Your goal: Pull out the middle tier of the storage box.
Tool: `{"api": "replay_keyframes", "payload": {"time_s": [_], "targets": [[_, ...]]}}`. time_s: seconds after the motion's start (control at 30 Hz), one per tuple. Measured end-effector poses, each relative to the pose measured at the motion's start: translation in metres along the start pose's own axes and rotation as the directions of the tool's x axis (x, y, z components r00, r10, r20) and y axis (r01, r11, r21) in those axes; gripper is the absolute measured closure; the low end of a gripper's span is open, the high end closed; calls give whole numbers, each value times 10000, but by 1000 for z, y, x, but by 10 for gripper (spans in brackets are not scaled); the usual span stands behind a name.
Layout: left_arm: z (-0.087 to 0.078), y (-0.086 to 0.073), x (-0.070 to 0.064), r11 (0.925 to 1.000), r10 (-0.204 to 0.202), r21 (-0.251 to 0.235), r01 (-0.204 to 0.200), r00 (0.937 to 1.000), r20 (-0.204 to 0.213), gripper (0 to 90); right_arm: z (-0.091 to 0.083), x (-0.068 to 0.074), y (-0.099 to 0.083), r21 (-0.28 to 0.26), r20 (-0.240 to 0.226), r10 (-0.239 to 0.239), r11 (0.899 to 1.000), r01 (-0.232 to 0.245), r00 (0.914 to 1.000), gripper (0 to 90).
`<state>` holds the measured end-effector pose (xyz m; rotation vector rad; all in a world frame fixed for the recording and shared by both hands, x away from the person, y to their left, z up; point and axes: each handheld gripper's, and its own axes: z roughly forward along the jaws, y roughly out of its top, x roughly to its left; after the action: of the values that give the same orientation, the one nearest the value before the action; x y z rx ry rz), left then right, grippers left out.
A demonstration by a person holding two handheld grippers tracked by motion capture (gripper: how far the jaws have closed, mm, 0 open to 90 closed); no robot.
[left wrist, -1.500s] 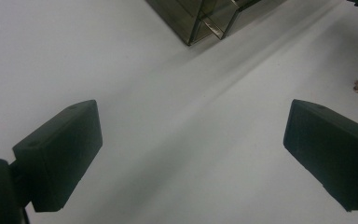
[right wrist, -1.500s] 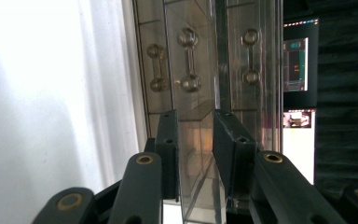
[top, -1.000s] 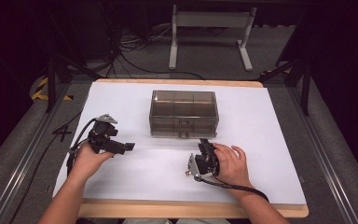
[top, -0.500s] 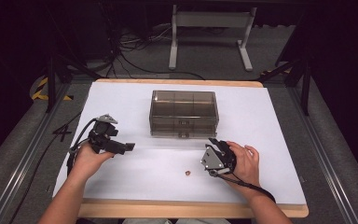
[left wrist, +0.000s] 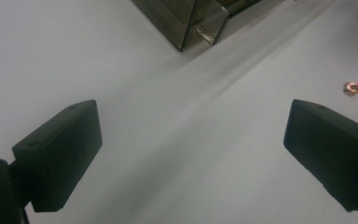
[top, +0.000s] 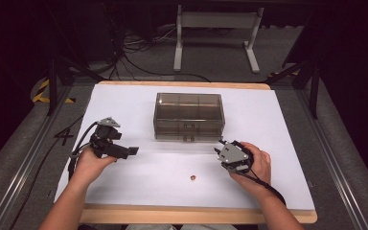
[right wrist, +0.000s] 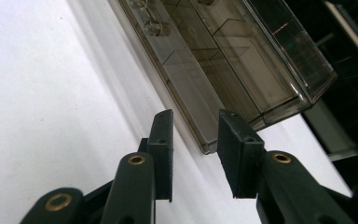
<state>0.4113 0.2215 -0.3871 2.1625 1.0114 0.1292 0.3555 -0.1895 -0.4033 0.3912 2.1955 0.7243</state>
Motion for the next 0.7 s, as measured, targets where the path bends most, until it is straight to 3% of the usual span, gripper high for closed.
{"api": "replay_keyframes", "payload": {"time_s": [0.13,0.23,0.3,0.37,0.4,0.43,0.5,0.53,0.6,0.67,0.7], "targets": [[0,0,-1,10000,55,18,-55,10000,40,49,-3,-14,-6,-292,-742,996,9944,-1020,9923,655],[1,1,-2,9999,120,23,-120,9999,99,49,-3,-24,-13,-381,-1527,1766,9821,-1844,9724,627],[2,1,-3,9999,143,19,-143,9998,117,49,-3,-26,-14,-362,-1620,1893,9796,-1975,9685,627],[2,1,-4,9998,177,53,-178,9998,110,49,-3,-30,-17,-332,-1889,2139,9741,-2239,9584,631],[3,1,-4,9998,205,63,-206,9997,119,49,-4,-34,-19,-324,-2112,2390,9674,-2511,9478,635],[3,1,-4,9998,197,89,-198,9997,128,49,-4,-34,-19,-324,-2112,2390,9674,-2511,9478,635],[3,1,-4,9998,178,71,-179,9998,101,49,-6,-38,-19,-232,-2323,2599,9619,-2725,9373,648],[3,1,-4,9998,178,71,-179,9998,101,49,-6,-38,-19,-232,-2323,2599,9619,-2725,9373,648],[2,1,-3,9998,180,39,-180,9998,62,49,-8,-44,-19,-321,-2613,2795,9541,-2977,9239,663],[2,1,-4,9998,165,72,-166,9998,84,49,-9,-46,-19,-369,-2722,2786,9534,-2993,9210,668],[2,1,-4,9998,163,81,-163,9998,84,49,-10,-50,-17,-385,-2847,2884,9495,-3115,9142,669]]}}
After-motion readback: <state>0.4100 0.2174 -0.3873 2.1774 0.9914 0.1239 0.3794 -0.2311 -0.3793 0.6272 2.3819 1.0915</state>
